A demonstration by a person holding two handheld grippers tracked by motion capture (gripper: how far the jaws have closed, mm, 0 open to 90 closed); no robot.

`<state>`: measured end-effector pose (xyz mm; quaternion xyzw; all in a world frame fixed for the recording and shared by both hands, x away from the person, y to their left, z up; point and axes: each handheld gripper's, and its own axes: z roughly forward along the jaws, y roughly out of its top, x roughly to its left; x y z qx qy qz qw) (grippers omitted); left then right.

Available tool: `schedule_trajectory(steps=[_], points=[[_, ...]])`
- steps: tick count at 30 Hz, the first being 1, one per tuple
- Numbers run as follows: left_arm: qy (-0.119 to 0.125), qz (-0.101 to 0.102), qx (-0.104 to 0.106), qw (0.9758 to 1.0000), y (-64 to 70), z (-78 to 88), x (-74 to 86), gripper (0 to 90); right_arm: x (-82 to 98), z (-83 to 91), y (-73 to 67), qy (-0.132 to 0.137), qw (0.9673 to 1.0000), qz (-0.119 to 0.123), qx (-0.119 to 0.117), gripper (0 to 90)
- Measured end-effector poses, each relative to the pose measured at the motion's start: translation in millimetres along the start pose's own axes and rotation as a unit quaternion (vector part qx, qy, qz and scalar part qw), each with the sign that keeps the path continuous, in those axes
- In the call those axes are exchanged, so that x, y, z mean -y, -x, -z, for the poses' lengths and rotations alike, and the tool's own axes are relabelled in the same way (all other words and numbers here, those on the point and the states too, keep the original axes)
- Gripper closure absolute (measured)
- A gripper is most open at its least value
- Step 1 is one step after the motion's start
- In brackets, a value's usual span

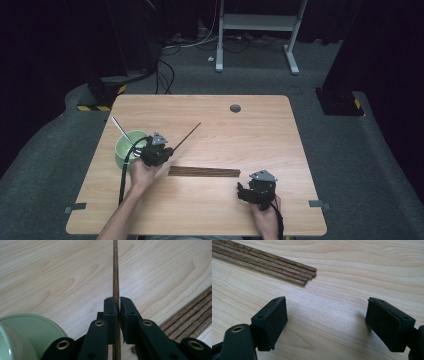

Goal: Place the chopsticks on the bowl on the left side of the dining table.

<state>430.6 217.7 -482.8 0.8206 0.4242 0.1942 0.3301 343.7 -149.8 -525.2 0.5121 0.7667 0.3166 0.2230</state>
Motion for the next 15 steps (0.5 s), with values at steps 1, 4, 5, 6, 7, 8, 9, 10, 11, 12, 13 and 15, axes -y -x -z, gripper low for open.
schedule_trajectory(steps=[1, 4, 5, 6, 7, 8, 9, 10, 11, 12, 13, 15], points=[[0.0, 0.0, 0.0, 1.0, 0.0, 0.0, 0.0, 83.3, 0.0, 0.0, 0.0, 0.0, 1.0, 0.0, 0.0, 17.1], [0.007, 0.001, 0.002, 1.0, -1.0, 4.6, 0.9, 83.2, 0.0, 0.0, 0.0, 0.0, 1.0, 0.0, 0.0, 17.1], [0.007, 0.002, 0.002, 1.0, -0.9, 4.9, 1.0, 83.2, 0.0, 0.0, 0.0, 0.0, 1.0, 0.001, 0.0, 17.1], [0.005, -0.001, 0.001, 1.0, -0.9, 5.5, 0.8, 83.3, 0.0, 0.0, 0.0, 0.0, 1.0, 0.0, 0.0, 17.0], [0.005, -0.001, 0.001, 1.0, -0.9, 5.5, 0.8, 83.3, 0.0, 0.0, 0.0, 0.0, 1.0, 0.0, 0.0, 17.0], [0.008, -0.003, 0.001, 1.0, -1.0, 7.9, 0.9, 83.3, 0.0, 0.0, -0.1, 0.0, 1.0, 0.0, 0.0, 17.0], [0.008, -0.003, 0.001, 1.0, -1.0, 7.9, 0.9, 83.2, 0.0, 0.0, -0.1, 0.0, 1.0, 0.0, 0.0, 17.0], [0.009, -0.003, 0.003, 1.0, -1.3, 9.1, 1.3, 83.2, 0.0, 0.0, 0.0, 0.0, 1.0, 0.0, 0.0, 17.0], [0.007, -0.004, 0.002, 1.0, -1.6, 9.2, 1.2, 83.2, 0.1, 0.0, 0.0, 0.0, 1.0, 0.0, 0.0, 17.0], [0.007, -0.004, 0.002, 1.0, -1.6, 9.2, 1.2, 83.2, 0.1, 0.0, -0.1, 0.0, 1.0, 0.0, 0.0, 17.0], [0.007, -0.005, 0.0, 1.0, -2.0, 10.9, 1.0, 83.2, 0.1, 0.0, -0.1, 0.0, 1.0, 0.0, 0.0, 17.0], [0.01, -0.005, 0.0, 0.9999, -2.7, 12.4, 1.0, 83.2, 0.1, 0.0, -0.1, 0.0, 1.0, 0.0, 0.0, 17.0]])
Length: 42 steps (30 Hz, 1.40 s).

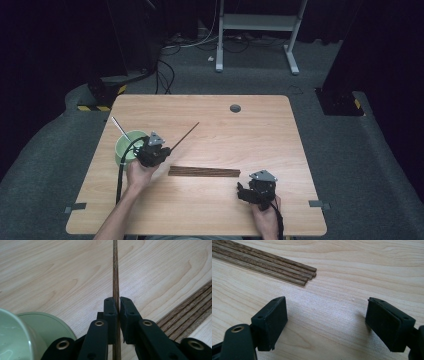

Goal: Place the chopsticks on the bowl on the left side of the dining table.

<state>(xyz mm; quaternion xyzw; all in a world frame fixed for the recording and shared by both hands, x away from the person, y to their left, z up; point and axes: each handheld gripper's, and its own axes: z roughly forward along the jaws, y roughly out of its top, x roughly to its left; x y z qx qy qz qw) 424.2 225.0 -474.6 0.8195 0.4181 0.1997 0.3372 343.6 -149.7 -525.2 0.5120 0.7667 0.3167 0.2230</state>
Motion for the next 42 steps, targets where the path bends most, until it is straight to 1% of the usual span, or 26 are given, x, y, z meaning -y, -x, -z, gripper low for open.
schedule_trajectory(steps=[1, 4, 6, 8, 10, 13, 15, 16, 19, 29, 31, 33, 36, 39, 42], points=[[0.002, 0.004, 0.002, 1.0, -1.0, 1.6, 0.2, 83.2, 0.0, 0.0, 0.0, 0.0, 1.0, 0.0, 0.0, 17.0], [-0.001, 0.002, 0.0, 1.0, -1.3, 2.7, -0.2, 83.2, 0.0, 0.0, 0.0, 0.0, 1.0, 0.0, 0.0, 17.0], [0.005, 0.003, 0.002, 1.0, -2.5, 6.2, -0.2, 83.2, 0.0, 0.0, -0.1, 0.0, 1.0, -0.001, 0.0, 17.0], [0.004, 0.004, 0.003, 1.0, -2.9, 6.5, -0.2, 83.2, 0.0, 0.0, -0.1, 0.0, 1.0, -0.001, 0.0, 17.0], [0.003, 0.0, 0.001, 1.0, -3.7, 9.1, -0.6, 83.2, 0.0, 0.0, -0.1, 0.0, 1.0, 0.0, 0.0, 17.0], [0.005, 0.005, 0.002, 1.0, -5.3, 11.6, 0.0, 83.2, 0.0, 0.0, -0.1, 0.0, 1.0, 0.0, 0.0, 17.0], [0.004, 0.003, 0.001, 1.0, -6.1, 12.2, -0.2, 83.3, 0.0, 0.0, -0.1, 0.0, 1.0, -0.001, 0.0, 17.0], [0.007, 0.001, -0.001, 1.0, -6.9, 14.9, -0.2, 83.2, 0.0, 0.0, 0.0, 0.0, 1.0, 0.0, 0.0, 17.0], [0.008, 0.005, 0.0, 1.0, -8.9, 17.7, 0.1, 83.2, 0.0, 0.1, -0.1, 0.0, 1.0, -0.001, 0.0, 17.0], [0.011, 0.001, -0.004, 0.9999, -13.5, 27.2, 0.8, 83.2, 0.0, 0.1, -0.1, -0.001, 1.0, -0.001, 0.001, 17.1], [0.011, 0.004, -0.005, 0.9999, -15.5, 29.1, 1.8, 83.2, 0.0, 0.0, -0.1, 0.0, 1.0, -0.001, 0.0, 17.0], [0.01, 0.001, -0.008, 0.9999, -17.9, 32.2, 2.4, 83.2, 0.0, 0.0, -0.1, 0.0, 1.0, -0.001, 0.0, 17.0], [0.015, 0.006, -0.008, 0.9998, -20.5, 35.7, 4.0, 83.3, 0.0, 0.1, -0.1, -0.001, 1.0, -0.001, 0.001, 17.0], [0.014, 0.005, -0.013, 0.9998, -23.0, 39.4, 4.7, 83.2, 0.0, 0.0, -0.1, 0.0, 1.0, 0.0, 0.0, 17.0], [0.016, 0.008, -0.014, 0.9997, -26.3, 43.2, 6.3, 83.2, 0.1, 0.0, -0.1, 0.0, 1.0, 0.0, 0.0, 17.0]])
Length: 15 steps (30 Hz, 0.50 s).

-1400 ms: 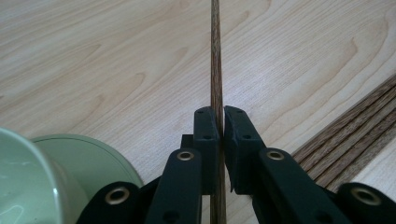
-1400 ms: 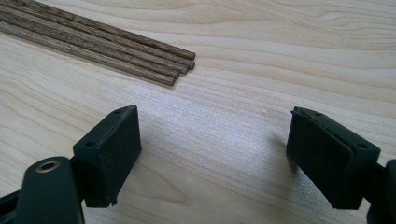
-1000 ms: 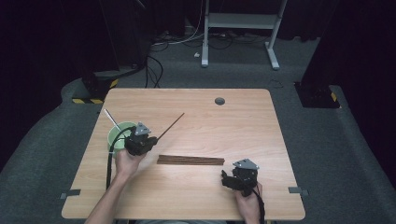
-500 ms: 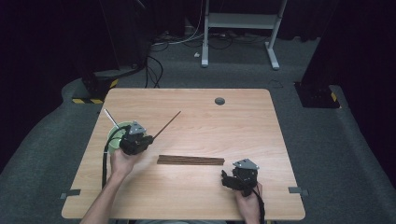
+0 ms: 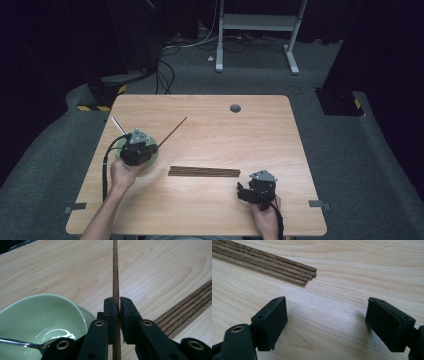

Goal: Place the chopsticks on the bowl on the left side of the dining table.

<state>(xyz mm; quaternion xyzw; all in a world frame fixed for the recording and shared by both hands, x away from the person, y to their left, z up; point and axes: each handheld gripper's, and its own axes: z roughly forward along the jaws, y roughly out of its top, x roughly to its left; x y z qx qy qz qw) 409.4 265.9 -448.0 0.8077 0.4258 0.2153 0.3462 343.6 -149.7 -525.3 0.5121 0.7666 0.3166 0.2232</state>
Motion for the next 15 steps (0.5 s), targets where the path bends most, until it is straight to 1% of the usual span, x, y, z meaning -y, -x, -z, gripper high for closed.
schedule_trajectory(steps=[3, 4, 6, 9, 12, 15], points=[[-0.001, -0.001, -0.004, 1.0, -1.9, 1.8, 0.6, 83.3, 0.0, 0.0, 0.0, 0.0, 1.0, 0.0, 0.0, 17.0], [0.003, 0.0, -0.005, 1.0, -3.5, 4.6, 1.6, 83.2, 0.0, 0.0, -0.1, 0.0, 1.0, -0.001, 0.0, 17.0], [0.003, 0.004, -0.005, 1.0, -5.6, 6.2, 2.7, 83.2, 0.0, 0.0, 0.0, 0.0, 1.0, 0.0, 0.0, 17.1], [0.001, 0.001, -0.008, 1.0, -7.0, 7.6, 3.2, 83.2, 0.0, 0.0, -0.1, 0.0, 1.0, -0.001, 0.0, 17.0], [0.006, 0.004, -0.009, 0.9999, -9.0, 11.0, 4.6, 83.2, 0.0, 0.0, -0.1, 0.0, 1.0, -0.001, 0.0, 17.1], [0.004, 0.004, -0.014, 0.9999, -12.2, 14.4, 5.7, 83.2, 0.0, 0.0, 0.0, 0.0, 1.0, 0.0, 0.0, 17.0]])
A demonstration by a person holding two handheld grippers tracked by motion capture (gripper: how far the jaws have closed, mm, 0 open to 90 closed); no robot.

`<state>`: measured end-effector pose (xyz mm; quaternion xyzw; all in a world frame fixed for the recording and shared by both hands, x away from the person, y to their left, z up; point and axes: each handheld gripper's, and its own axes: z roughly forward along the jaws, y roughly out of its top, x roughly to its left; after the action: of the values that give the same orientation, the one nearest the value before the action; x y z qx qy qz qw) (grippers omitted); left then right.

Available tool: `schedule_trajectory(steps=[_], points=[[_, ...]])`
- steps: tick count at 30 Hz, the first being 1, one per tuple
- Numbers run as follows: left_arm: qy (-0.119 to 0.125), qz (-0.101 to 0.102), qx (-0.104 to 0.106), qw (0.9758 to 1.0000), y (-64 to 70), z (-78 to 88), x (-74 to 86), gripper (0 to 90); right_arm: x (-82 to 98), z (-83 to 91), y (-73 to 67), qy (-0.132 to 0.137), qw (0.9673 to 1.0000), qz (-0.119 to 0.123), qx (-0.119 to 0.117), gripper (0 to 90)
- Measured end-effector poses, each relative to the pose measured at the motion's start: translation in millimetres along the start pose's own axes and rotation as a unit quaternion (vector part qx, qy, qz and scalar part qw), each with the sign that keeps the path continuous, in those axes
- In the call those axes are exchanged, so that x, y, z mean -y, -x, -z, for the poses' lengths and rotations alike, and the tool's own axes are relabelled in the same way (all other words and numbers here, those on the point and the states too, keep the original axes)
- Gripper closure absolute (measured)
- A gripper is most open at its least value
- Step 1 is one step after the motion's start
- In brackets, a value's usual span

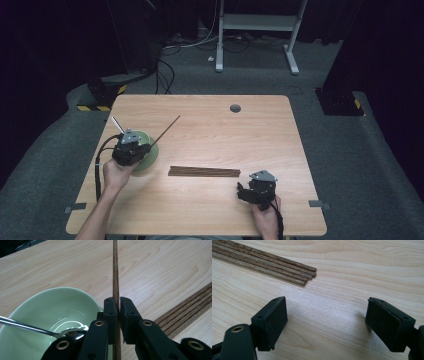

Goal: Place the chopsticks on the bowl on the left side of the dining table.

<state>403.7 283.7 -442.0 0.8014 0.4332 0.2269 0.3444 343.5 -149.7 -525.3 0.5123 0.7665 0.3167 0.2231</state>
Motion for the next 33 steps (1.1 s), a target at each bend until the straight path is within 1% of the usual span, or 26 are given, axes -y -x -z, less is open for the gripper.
schedule_trajectory(steps=[3, 6, 10, 13, 14, 15, 16, 18, 21, 27, 28, 29, 30, 32, 33], points=[[0.0, 0.006, -0.001, 1.0, -4.0, 2.7, 1.6, 83.3, 0.0, 0.0, -0.1, 0.0, 1.0, 0.0, 0.0, 17.1], [-0.001, 0.003, -0.007, 1.0, -7.0, 5.6, 2.8, 83.2, 0.0, 0.0, 0.0, 0.0, 1.0, 0.0, 0.0, 17.1], [0.0, 0.008, -0.009, 0.9999, -10.5, 8.6, 4.6, 83.2, 0.0, 0.0, 0.0, 0.0, 1.0, 0.0, 0.0, 17.1], [-0.002, 0.006, -0.013, 0.9999, -12.9, 11.2, 5.4, 83.2, 0.0, 0.0, 0.0, 0.0, 1.0, 0.0, 0.0, 17.1], [-0.002, 0.01, -0.014, 0.9998, -14.8, 12.9, 6.4, 83.2, 0.0, 0.0, -0.1, 0.0, 1.0, -0.001, 0.0, 17.1], [-0.002, 0.01, -0.014, 0.9998, -14.8, 12.9, 6.4, 83.2, 0.0, 0.0, -0.1, 0.0, 1.0, -0.001, 0.0, 17.1], [-0.006, 0.009, -0.018, 0.9998, -16.8, 13.4, 7.0, 83.2, 0.0, 0.1, -0.1, 0.0, 1.0, -0.001, 0.0, 17.1], [-0.006, 0.007, -0.022, 0.9997, -18.6, 15.2, 8.0, 83.2, 0.0, 0.0, 0.0, 0.0, 1.0, 0.0, 0.0, 17.1], [-0.007, 0.013, -0.025, 0.9996, -22.9, 17.7, 10.2, 83.2, 0.0, 0.1, -0.1, 0.0, 1.0, -0.001, 0.0, 17.1], [-0.008, 0.016, -0.034, 0.9993, -29.9, 21.9, 13.1, 83.2, 0.0, 0.0, 0.0, 0.0, 1.0, 0.0, 0.0, 17.1], [-0.013, 0.016, -0.038, 0.9991, -32.9, 22.5, 14.0, 83.2, 0.0, 0.0, 0.0, 0.0, 1.0, 0.0, 0.0, 17.0], [-0.013, 0.016, -0.038, 0.9991, -32.9, 22.5, 14.0, 83.2, 0.0, 0.0, 0.0, 0.0, 1.0, 0.0, 0.0, 17.0], [-0.016, 0.014, -0.041, 0.9989, -36.1, 23.6, 14.9, 83.2, 0.0, 0.0, 0.0, 0.0, 1.0, 0.0, 0.0, 17.1], [-0.016, 0.017, -0.042, 0.9988, -37.1, 23.8, 15.4, 83.2, 0.0, 0.0, 0.0, 0.0, 1.0, 0.0, 0.0, 17.0], [-0.019, 0.017, -0.046, 0.9986, -40.2, 24.4, 16.5, 83.2, 0.0, 0.0, 0.0, 0.0, 1.0, 0.0, 0.0, 17.0]])
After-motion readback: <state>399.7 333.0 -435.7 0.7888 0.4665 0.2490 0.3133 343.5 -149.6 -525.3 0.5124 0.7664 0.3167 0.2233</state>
